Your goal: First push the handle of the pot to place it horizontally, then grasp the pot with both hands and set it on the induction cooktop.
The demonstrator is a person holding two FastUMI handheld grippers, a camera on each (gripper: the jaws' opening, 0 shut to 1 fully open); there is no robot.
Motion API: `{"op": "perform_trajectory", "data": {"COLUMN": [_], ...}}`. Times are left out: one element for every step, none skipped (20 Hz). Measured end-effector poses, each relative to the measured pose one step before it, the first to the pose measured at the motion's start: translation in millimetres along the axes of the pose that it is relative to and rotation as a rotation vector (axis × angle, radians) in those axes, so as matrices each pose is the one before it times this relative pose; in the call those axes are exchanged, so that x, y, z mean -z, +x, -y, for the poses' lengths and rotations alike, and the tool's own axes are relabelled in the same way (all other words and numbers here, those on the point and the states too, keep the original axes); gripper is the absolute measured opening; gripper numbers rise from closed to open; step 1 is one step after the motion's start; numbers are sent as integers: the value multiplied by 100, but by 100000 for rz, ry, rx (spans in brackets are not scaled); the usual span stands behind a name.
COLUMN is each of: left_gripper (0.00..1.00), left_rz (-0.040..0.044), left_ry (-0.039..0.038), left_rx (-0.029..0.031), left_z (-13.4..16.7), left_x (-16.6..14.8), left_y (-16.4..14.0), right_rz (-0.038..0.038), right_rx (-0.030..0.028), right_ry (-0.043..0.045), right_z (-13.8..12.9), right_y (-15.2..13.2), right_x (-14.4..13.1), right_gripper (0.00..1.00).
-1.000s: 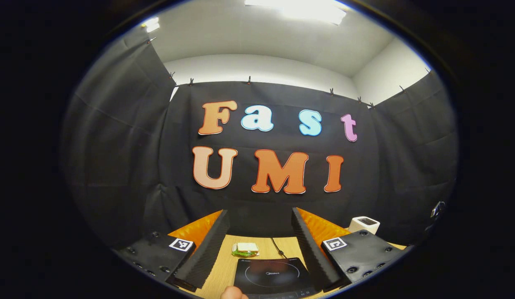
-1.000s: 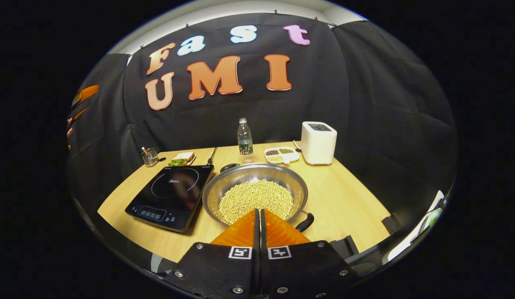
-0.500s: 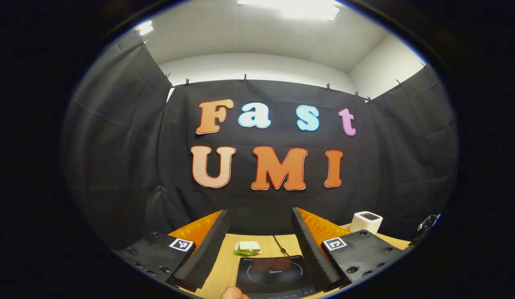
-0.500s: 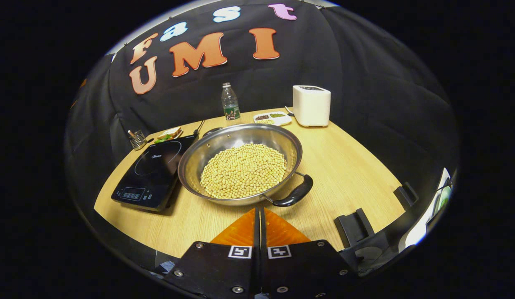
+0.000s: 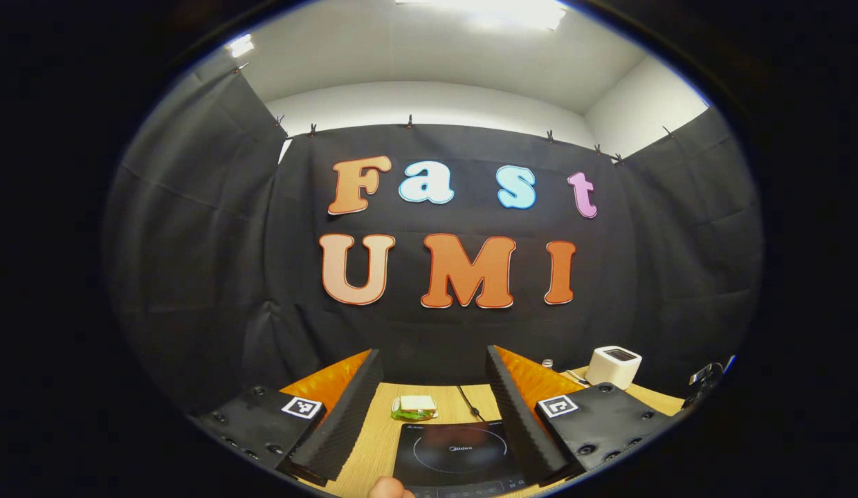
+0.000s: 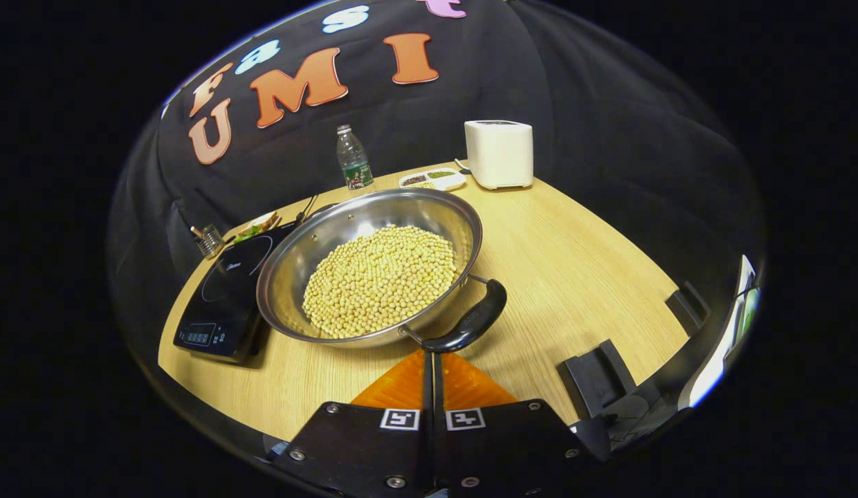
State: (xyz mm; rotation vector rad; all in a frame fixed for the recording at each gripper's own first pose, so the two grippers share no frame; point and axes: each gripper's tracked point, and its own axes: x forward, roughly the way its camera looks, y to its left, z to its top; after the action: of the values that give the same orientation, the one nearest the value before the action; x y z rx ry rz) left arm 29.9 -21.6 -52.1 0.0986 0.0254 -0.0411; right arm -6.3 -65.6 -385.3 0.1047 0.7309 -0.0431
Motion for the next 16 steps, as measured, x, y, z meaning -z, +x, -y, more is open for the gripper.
{"op": "perform_trajectory", "data": {"left_gripper": [99, 99, 99, 99, 99, 99, 99, 99, 99, 99, 99, 99, 99, 99, 99, 99], "left_rz": [-16, -4, 163, -157, -422, -131, -9, 2, 66, -30, 149, -50, -185, -360, -398, -297], "left_ry": [-291, -192, -205, -27, 354, 382, 182, -166, -274, -268, -387, -468, -478, -354, -178, -53], "left_rx": [319, 509, 712, 728, 534, 200, -59, -239, -306, -210, 115, 340, 211, 43, -136, -266], "left_z": [197, 196, 266, 269, 128, 62, -4, -51, -27, -116, -10, 73, 56, -64, -107, -59], "left_x": [60, -13, 15, 41, 208, 23, -45, -56, 103, 80, 13, 47, 196, 104, 174, 108], "left_y": [84, 44, -6, 39, -52, 51, -34, 83, 97, 83, 77, 54, 94, 142, 50, 151], "right_rz": [-452, -323, -220, -124, 306, 200, 185, -16, -32, -43, -27, 63, 122, 66, -53, 11], "right_rx": [-605, -341, 133, 327, 726, 703, 553, 341, 324, 162, 204, 168, 357, 426, 414, 508], "right_ry": [2110, 1916, 1998, 1634, 1244, 866, 871, 1026, 809, 651, 797, 666, 498, 426, 419, 386], "right_z": [26, 174, 215, 216, 240, 277, 238, 211, 185, 214, 203, 229, 162, 207, 183, 142], "right_y": [8, 110, 94, 77, 261, 169, 133, 136, 93, 95, 121, 72, 212, 124, 161, 105], "right_x": [-72, -160, -96, -138, -267, -296, -189, -283, -181, -138, -177, -177, -156, -142, -202, -197], "right_gripper": [0, 0, 0, 0, 0, 0, 0, 0, 0, 0, 0, 0, 0, 0, 0, 0]}}
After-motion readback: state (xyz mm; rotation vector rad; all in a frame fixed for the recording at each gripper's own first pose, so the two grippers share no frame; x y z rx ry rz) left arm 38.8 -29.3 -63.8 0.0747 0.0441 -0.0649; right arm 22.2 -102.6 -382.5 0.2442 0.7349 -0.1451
